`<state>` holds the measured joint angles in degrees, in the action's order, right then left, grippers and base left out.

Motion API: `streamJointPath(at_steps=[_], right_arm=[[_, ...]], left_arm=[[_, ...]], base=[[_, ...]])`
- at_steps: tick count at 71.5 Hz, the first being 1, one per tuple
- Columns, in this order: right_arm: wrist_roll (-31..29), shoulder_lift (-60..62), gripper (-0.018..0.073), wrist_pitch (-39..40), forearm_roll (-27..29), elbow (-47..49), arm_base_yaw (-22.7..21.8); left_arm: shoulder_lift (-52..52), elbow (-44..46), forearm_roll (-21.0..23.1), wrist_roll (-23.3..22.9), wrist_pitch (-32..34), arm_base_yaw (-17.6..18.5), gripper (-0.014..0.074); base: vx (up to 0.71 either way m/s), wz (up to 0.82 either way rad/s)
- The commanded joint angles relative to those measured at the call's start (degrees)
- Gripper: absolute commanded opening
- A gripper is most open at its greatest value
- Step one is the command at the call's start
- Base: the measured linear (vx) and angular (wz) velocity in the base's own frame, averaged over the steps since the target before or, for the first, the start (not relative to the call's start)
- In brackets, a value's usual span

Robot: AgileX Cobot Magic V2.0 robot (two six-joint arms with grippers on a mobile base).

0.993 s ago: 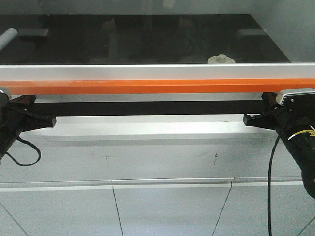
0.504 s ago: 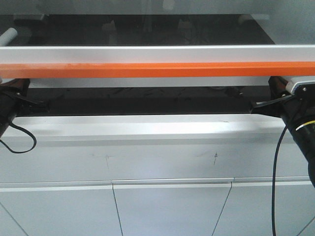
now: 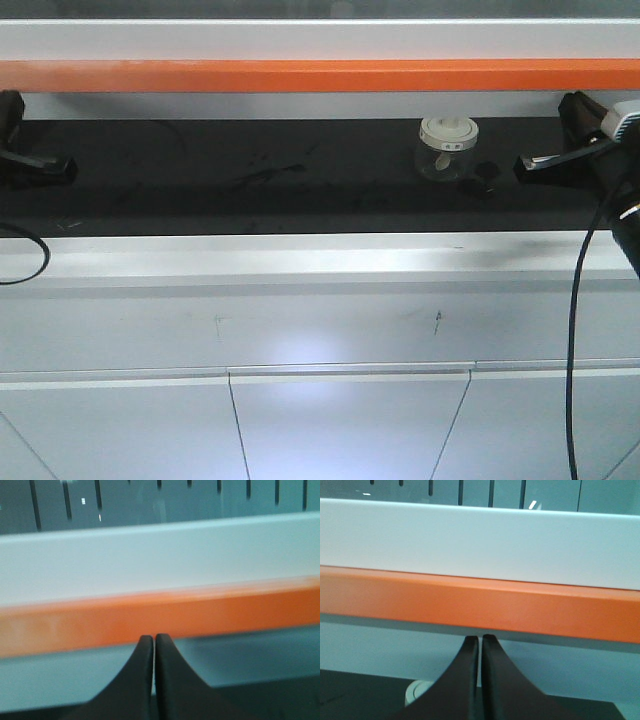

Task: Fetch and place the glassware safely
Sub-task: 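Lift the orange handle with both grippers to raise the sash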

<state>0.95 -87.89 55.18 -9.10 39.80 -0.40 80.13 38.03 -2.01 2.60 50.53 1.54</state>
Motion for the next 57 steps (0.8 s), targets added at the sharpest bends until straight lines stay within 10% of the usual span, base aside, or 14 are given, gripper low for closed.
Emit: streamJointPath(at_steps=[1, 57], right_arm=[[0.08, 3.73, -0.0004, 2.33, -0.62, 2.57, 0.11], [1.66, 12.82, -0.0004, -5.60, -1.75, 3.70, 0.11]], left_arm=[[-3.43, 2.08, 0.17, -0.18, 5.42, -0.03, -0.0007], [-10.65, 2.03, 0.17, -0.18, -2.99, -0.03, -0.0007]], base=[[0.00, 0.00], [0.00, 0.00]])
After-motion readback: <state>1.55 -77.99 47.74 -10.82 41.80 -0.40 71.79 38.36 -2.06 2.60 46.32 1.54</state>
